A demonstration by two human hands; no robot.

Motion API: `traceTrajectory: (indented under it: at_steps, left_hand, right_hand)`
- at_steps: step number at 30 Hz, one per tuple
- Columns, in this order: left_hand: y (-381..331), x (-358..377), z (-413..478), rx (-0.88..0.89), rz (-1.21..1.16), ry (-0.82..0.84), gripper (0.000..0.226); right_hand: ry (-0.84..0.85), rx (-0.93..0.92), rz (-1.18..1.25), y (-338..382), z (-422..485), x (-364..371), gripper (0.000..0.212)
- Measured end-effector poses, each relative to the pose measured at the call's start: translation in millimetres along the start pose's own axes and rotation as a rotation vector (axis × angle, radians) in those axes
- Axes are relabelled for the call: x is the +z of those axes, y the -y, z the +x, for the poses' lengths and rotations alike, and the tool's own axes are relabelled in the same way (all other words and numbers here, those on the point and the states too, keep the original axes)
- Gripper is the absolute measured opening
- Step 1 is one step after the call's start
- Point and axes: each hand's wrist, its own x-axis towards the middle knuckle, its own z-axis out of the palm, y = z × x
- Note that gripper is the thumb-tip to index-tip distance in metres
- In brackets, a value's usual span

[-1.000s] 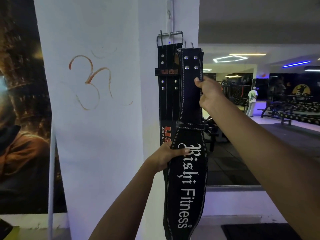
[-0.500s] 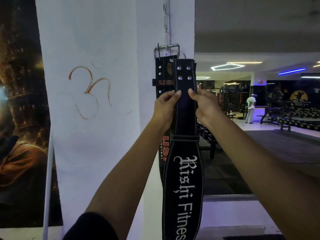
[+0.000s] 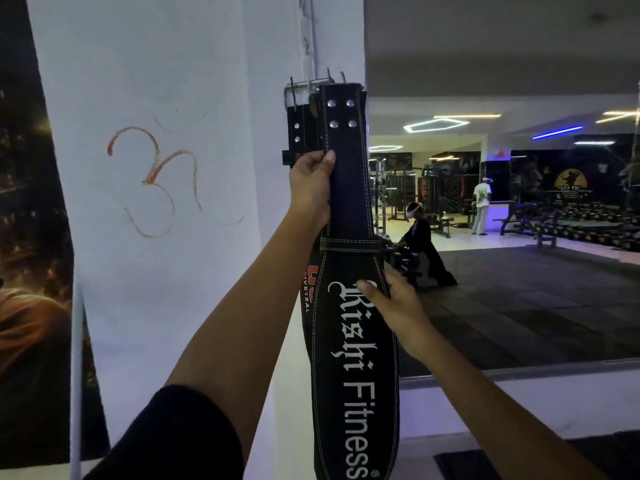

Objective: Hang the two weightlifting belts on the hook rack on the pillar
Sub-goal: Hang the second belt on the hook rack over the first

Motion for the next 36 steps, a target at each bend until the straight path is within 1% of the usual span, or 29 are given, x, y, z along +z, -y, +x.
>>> traceTrajectory:
  at_steps: [2,5,7,10,12,13,15,19,22,23,27,30,32,36]
  left_hand:
    - [-1.9,0.5,0.4,0.012,-0.012,0.004,0.013]
    - [-1.9,2.5,-2.1,0.036,-0.015,0.014,0.015]
    - [-3.0,3.7,-2.9,0.038,-0.021,0.010,0.015]
    - [-3.7,0.9,-0.4,0.035,-0.028,-0.009,0.014]
    - [-2.4,-0.9,0.7,0.035,-0.039,-0.013,0.013]
    - [-1.2,-1.0,0.6,0.037,-0.036,-0.013,0.013]
    - [1.2,0.8,-0.1,0.044,-0.023,-0.008,0.011]
    - [10.8,4.6,-3.0,0.062,-0.049,-0.001,0.016]
    - [17.4,1.3,-4.5,0.071,-0.018,-0.001,0.016]
    - [19.2,0.2,-4.9,0.073,0.002,0.000,0.015]
    - [23.2,-3.6,-5.7,0.090,0.052,-0.029,0.012]
    - [21.5,-7.2,-4.0,0.104,0.082,-0.027,0.015]
    - [21.9,-8.0,-5.1,0.105,0.088,-0.024,0.016]
    - [28.0,-8.2,-8.2,0.086,0.126,0.011,0.009]
  right_hand:
    - [-0.019,0.014,0.034,0.9,3.6,-2.7,0.013]
    - [-0.053,-0.016,0.140,13.0,12.4,-1.8,0.019]
    - [-0.056,-0.024,0.143,11.0,10.9,-1.6,0.016]
    - [-0.008,0.067,0.059,-13.0,-2.3,-5.4,0.019]
    - [0.015,0.149,0.115,-23.5,-8.6,-10.7,0.019]
    - [0.030,0.160,0.140,-22.6,-8.6,-13.0,0.020]
    - [0.025,0.134,0.152,-16.4,1.0,-15.7,0.026]
    - [-0.086,0.001,0.194,11.4,28.1,-14.8,0.045]
    - [-0.042,-0.057,0.159,24.4,44.3,-14.4,0.055]
    - [-0.018,-0.068,0.149,29.3,49.0,-14.5,0.053]
    - [0.049,-0.092,0.104,46.2,63.2,-13.8,0.032]
    - [0.076,-0.068,0.147,54.6,69.2,-12.1,0.020]
    - [0.048,-0.075,0.165,61.3,76.6,-10.4,0.014]
    - [-0.093,-0.060,0.136,80.4,99.4,-4.6,0.007]
